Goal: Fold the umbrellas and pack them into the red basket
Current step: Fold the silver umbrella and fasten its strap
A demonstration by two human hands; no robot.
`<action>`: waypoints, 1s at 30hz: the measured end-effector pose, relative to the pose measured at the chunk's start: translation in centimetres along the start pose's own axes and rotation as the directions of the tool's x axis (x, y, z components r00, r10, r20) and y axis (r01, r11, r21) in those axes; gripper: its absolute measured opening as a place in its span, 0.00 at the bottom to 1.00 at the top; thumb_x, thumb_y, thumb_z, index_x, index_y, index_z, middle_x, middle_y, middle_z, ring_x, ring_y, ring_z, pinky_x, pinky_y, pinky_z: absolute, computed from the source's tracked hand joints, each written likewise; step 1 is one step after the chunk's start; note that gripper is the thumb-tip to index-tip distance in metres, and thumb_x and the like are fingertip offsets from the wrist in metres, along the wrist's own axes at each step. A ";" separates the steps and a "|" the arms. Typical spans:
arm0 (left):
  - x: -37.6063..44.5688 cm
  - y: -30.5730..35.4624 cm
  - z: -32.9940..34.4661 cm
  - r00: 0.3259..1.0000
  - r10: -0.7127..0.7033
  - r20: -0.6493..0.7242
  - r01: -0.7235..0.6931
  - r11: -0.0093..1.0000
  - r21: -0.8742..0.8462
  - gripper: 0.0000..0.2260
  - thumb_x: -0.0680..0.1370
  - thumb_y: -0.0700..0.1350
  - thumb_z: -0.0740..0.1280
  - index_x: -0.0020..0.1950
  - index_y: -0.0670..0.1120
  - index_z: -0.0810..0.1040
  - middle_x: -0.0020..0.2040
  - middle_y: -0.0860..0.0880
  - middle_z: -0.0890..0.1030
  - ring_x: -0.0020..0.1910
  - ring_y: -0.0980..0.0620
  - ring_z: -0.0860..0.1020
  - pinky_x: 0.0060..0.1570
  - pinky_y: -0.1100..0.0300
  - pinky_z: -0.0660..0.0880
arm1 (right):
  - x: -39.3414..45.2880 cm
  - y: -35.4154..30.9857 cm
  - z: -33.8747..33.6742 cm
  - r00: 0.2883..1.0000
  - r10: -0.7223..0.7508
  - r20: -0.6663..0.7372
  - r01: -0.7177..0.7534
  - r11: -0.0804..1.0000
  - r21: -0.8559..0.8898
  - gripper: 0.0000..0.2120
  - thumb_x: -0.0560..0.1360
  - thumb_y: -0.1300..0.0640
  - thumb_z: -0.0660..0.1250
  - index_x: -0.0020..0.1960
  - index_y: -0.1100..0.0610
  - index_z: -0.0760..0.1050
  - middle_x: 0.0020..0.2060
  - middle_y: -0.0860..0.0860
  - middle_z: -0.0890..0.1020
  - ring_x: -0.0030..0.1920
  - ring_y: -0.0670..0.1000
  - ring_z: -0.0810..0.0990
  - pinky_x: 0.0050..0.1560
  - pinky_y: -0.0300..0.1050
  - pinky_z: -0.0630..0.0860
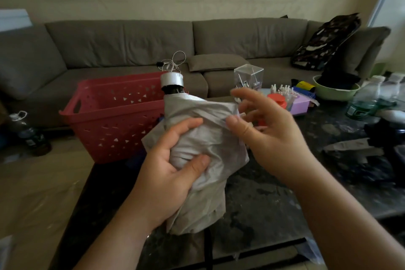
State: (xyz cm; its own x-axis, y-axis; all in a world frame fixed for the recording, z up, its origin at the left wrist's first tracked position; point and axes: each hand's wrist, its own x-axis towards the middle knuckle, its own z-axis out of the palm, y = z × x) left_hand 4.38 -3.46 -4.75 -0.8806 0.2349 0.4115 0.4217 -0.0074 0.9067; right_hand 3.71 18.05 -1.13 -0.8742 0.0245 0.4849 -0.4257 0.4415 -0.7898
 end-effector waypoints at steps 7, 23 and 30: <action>-0.4 -0.7 -0.6 0.999 -0.007 0.037 0.000 0.980 0.197 0.25 0.72 0.51 0.76 0.66 0.68 0.78 0.68 0.56 0.79 0.69 0.54 0.79 0.67 0.47 0.78 | -0.4 -0.5 -0.8 0.977 0.025 0.212 -0.078 0.966 0.248 0.13 0.72 0.50 0.74 0.56 0.50 0.83 0.48 0.45 0.85 0.49 0.50 0.86 0.46 0.47 0.85; -0.7 0.1 0.5 0.980 -0.111 0.163 0.179 0.848 -0.500 0.34 0.71 0.33 0.72 0.73 0.60 0.75 0.67 0.51 0.83 0.66 0.43 0.82 0.55 0.50 0.83 | -0.3 1.3 2.3 0.938 0.302 0.172 -0.347 0.839 0.419 0.06 0.73 0.54 0.78 0.47 0.53 0.82 0.39 0.57 0.83 0.39 0.56 0.78 0.40 0.51 0.77; -0.2 0.4 1.4 0.978 -0.206 -0.007 0.180 0.869 -0.460 0.39 0.70 0.35 0.75 0.75 0.64 0.72 0.71 0.50 0.79 0.63 0.44 0.84 0.56 0.46 0.84 | -2.0 0.1 3.2 0.982 -0.108 -0.153 0.089 0.988 -0.125 0.15 0.75 0.57 0.76 0.57 0.43 0.78 0.54 0.45 0.78 0.54 0.42 0.78 0.50 0.35 0.77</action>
State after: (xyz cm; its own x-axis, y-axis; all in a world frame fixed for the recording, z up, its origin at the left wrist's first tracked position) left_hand 5.01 -2.18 -4.58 -0.9502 0.2247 0.2161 0.1085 -0.4114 0.9050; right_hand 4.65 15.18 -3.34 -0.7775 0.1134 0.6186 -0.4689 0.5509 -0.6903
